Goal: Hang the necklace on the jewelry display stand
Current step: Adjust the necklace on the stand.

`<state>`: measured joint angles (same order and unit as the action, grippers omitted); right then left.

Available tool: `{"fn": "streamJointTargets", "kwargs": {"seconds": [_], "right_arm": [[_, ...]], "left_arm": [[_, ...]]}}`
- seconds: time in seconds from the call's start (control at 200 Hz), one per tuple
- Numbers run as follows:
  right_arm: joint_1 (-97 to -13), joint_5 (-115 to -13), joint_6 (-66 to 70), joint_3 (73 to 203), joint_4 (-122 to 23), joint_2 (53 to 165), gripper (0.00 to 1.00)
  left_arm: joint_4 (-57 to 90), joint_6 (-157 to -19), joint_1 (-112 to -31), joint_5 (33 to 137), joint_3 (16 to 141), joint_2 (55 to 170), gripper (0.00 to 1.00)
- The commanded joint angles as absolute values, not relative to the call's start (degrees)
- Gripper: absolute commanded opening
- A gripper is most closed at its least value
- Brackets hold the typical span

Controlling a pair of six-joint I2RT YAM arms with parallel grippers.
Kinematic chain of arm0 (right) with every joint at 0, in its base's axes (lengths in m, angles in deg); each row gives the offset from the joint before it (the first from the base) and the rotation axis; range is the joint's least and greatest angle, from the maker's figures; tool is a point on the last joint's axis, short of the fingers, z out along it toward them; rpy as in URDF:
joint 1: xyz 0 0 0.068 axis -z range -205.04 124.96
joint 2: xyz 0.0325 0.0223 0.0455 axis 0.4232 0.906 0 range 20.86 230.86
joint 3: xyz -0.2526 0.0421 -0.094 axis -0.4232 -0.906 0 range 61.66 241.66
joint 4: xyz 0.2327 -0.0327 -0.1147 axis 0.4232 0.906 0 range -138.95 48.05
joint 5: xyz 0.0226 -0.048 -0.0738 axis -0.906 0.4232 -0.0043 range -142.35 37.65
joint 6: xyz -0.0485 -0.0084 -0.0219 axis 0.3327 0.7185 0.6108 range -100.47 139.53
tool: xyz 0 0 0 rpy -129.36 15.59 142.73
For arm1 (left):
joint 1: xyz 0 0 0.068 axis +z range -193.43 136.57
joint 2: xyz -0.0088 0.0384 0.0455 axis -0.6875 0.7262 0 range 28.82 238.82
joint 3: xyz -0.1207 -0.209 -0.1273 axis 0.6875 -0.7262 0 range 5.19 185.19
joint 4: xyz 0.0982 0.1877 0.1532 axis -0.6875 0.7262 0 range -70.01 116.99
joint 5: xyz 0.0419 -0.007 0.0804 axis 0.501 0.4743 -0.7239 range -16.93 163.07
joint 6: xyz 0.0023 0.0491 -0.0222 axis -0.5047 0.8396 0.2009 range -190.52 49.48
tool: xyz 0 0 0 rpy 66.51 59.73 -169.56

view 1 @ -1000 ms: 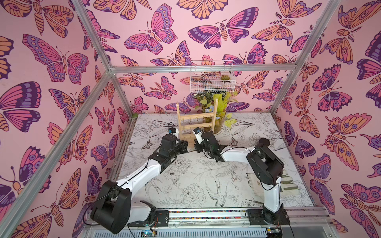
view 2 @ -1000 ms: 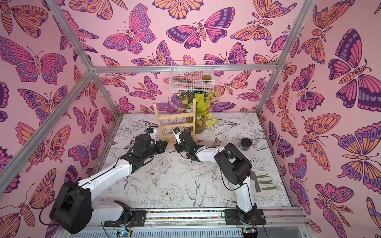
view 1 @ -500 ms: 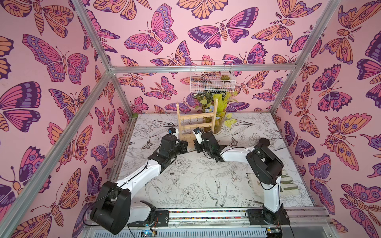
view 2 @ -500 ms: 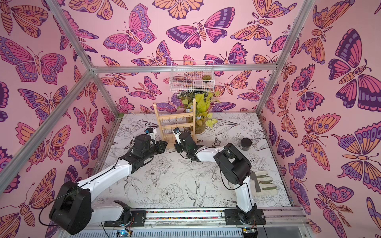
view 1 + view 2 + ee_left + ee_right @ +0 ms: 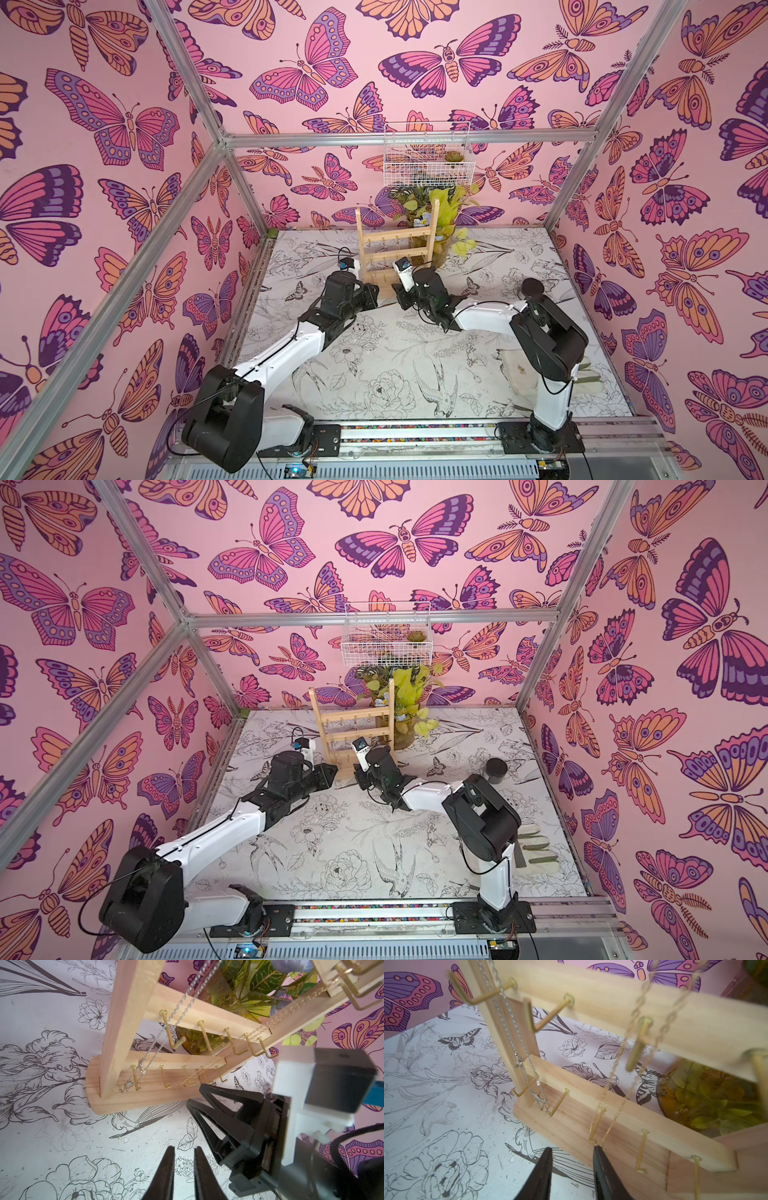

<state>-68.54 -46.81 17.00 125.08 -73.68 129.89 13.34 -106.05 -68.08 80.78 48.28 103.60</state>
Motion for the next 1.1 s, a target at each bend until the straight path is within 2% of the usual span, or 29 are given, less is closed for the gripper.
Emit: {"fn": "streamJointTargets", "kwargs": {"seconds": [0.0,0.17,0.33,1.096], "right_arm": [[-68.63,-45.70,17.33,124.33,-74.43,127.49,0.37],[-68.46,-41.45,17.06,122.77,-74.56,125.20,0.35],[-67.93,-41.67,17.82,123.20,-74.53,124.26,0.31],[-65.76,-44.17,14.28,129.11,-78.92,130.19,0.31]], "left_arm": [[12.17,-106.25,-67.69,81.16,47.41,103.69,0.20],[12.17,-106.03,-67.74,81.25,47.55,103.85,0.20],[12.17,-105.98,-67.78,81.32,47.93,104.30,0.20],[12.26,-105.25,-67.78,80.94,48.48,104.41,0.20]]}}
